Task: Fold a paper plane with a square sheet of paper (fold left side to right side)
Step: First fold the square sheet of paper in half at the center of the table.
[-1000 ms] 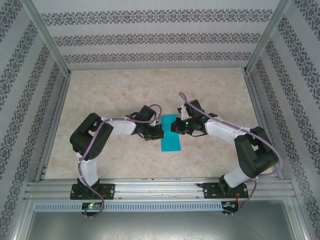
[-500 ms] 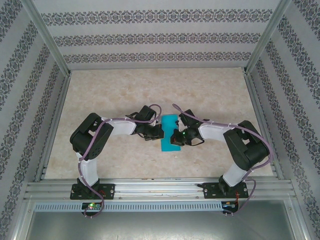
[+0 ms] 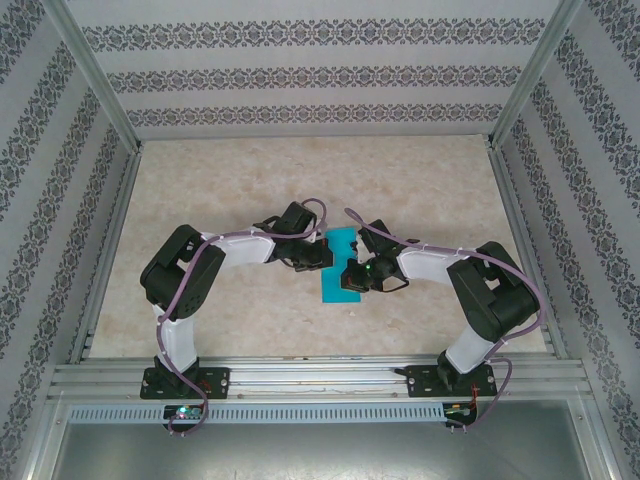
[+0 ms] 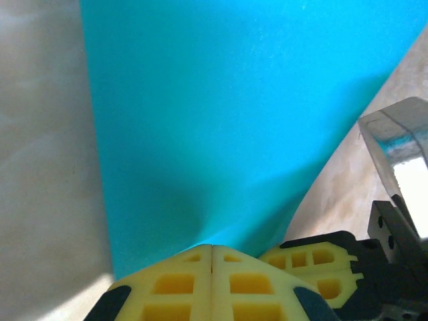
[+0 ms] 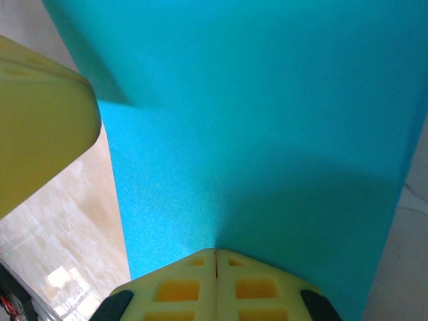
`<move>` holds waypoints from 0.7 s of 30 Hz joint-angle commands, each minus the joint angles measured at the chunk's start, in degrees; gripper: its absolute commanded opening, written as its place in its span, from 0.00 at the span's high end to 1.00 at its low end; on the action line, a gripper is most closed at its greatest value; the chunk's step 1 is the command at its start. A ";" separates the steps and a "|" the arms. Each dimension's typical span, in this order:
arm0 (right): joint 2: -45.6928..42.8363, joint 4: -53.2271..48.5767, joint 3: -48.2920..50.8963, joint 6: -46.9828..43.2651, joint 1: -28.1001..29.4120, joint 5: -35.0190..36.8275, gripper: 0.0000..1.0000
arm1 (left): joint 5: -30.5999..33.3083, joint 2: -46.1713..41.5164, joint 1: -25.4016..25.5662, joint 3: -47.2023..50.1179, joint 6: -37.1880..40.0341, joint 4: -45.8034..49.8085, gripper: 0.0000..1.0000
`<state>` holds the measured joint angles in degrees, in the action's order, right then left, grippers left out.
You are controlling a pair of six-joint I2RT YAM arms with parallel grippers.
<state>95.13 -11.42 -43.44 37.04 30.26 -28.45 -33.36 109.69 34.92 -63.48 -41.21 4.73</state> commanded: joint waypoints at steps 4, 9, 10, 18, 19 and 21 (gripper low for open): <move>1.93 -7.03 1.26 -2.69 -0.20 6.07 1.00 | 1.44 2.50 0.25 -0.44 1.14 1.07 0.98; 2.20 -8.80 0.67 -3.83 -0.27 7.26 1.00 | 2.32 3.46 -0.33 0.88 0.97 -0.63 0.99; 2.33 -9.27 0.56 -4.14 -0.28 7.57 1.00 | 2.34 3.75 -0.45 1.18 0.72 -1.29 0.99; 2.86 -11.43 0.55 -5.86 -0.46 9.55 1.00 | 5.35 4.61 -2.26 3.43 -0.57 -4.38 1.00; 2.87 -11.58 0.55 -6.08 -0.60 9.59 1.00 | 5.99 4.50 -2.60 3.53 -0.60 -4.56 1.00; 2.86 -11.54 0.64 -6.25 -0.83 9.55 1.00 | 6.99 4.48 -3.24 3.71 -0.45 -4.79 1.00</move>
<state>95.20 -14.41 -44.86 32.56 30.20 -26.17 -32.99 112.46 34.11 -61.56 -41.28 0.23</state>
